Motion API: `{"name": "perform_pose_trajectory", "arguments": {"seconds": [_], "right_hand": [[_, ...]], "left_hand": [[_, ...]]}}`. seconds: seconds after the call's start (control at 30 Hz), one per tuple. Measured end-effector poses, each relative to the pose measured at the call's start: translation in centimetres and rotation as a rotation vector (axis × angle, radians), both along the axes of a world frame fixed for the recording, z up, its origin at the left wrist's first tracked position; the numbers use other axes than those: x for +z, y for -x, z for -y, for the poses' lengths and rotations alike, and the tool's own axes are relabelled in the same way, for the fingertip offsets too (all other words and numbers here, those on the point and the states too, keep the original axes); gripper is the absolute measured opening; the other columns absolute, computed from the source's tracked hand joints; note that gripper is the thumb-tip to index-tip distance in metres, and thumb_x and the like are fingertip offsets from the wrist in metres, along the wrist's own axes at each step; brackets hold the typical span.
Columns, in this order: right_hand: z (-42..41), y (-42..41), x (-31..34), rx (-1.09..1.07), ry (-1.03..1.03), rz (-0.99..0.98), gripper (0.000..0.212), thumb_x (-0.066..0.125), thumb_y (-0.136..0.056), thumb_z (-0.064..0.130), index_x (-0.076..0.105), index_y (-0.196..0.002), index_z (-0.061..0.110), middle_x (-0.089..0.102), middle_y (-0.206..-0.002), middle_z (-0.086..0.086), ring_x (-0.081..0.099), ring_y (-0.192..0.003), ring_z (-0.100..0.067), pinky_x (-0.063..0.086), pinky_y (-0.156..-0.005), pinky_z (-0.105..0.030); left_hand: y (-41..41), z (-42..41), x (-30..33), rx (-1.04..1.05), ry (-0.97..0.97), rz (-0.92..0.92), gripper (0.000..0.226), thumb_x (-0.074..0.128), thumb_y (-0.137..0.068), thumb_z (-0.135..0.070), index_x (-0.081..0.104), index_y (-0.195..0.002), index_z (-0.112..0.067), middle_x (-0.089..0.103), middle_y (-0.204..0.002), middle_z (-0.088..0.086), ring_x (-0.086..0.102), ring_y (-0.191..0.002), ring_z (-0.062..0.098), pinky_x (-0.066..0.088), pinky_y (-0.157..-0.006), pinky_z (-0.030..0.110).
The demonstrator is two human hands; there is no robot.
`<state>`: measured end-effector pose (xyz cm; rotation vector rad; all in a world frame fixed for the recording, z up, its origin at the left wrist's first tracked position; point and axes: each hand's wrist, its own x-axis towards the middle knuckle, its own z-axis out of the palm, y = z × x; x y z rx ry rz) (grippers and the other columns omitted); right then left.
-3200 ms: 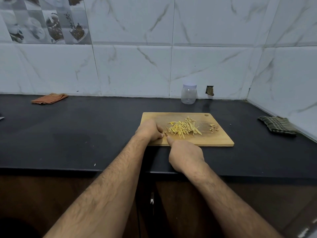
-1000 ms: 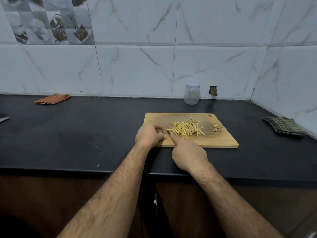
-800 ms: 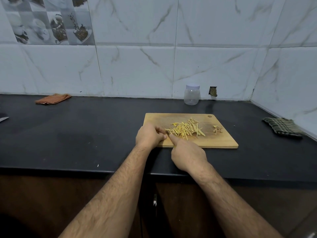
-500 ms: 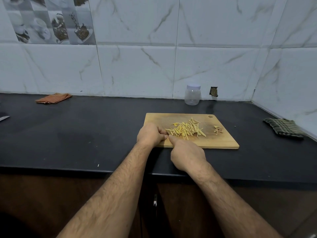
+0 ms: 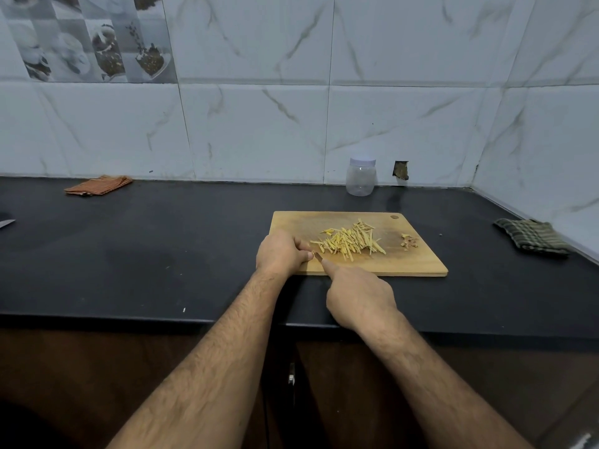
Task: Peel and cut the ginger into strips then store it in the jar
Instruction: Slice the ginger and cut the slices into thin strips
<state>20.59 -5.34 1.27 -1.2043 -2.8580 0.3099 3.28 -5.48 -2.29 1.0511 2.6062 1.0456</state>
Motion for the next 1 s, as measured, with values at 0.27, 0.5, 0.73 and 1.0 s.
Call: {"name": "perform_pose_trajectory", "arguments": {"seconds": [0.27,0.5,0.73,1.0], "right_hand": [[0.4,0.5,0.0,0.001,-0.006,0.017,0.077,0.044,-0.094,0.005,0.015,-0.158,0.036,0.061,-0.128,-0.006,0.057,-0.114,-0.025,0.046,-0.078,-0.036],[0.4,0.3,0.1,-0.02,-0.005,0.01,0.074,0.043,-0.095,0.006,0.017,-0.158,0.035,0.06,-0.131,-0.005,0.057,-0.115,-0.025,0.048,-0.082,-0.037],[-0.1,0.7,0.3,-0.021,0.005,-0.039,0.069,0.042,-0.096,0.008,0.022,-0.156,0.035,0.059,-0.133,-0.005,0.057,-0.118,-0.025,0.049,-0.085,-0.038],[0.0,1.0,0.0,0.001,0.008,-0.08,0.068,0.042,-0.098,0.011,0.019,-0.157,0.038,0.058,-0.136,-0.004,0.055,-0.12,-0.024,0.048,-0.089,-0.038]], "left_hand": [[-0.1,0.1,0.5,-0.02,0.053,-0.014,0.012,0.073,-0.089,-0.033,0.078,-0.098,-0.027,0.071,-0.097,-0.01,0.06,-0.09,0.011,0.047,-0.076,0.025],[-0.2,0.0,0.5,-0.007,0.048,-0.016,0.007,0.073,-0.088,-0.034,0.076,-0.092,-0.029,0.062,-0.082,-0.014,0.057,-0.085,0.01,0.043,-0.071,0.025],[-0.1,0.1,0.2,0.0,0.012,0.002,0.004,0.073,-0.088,-0.032,0.074,-0.088,-0.028,0.064,-0.084,-0.014,0.058,-0.085,0.009,0.043,-0.072,0.024],[-0.2,0.1,0.2,-0.001,0.012,0.0,0.006,0.073,-0.087,-0.032,0.072,-0.082,-0.03,0.069,-0.089,-0.012,0.061,-0.088,0.011,0.044,-0.071,0.024]]}}
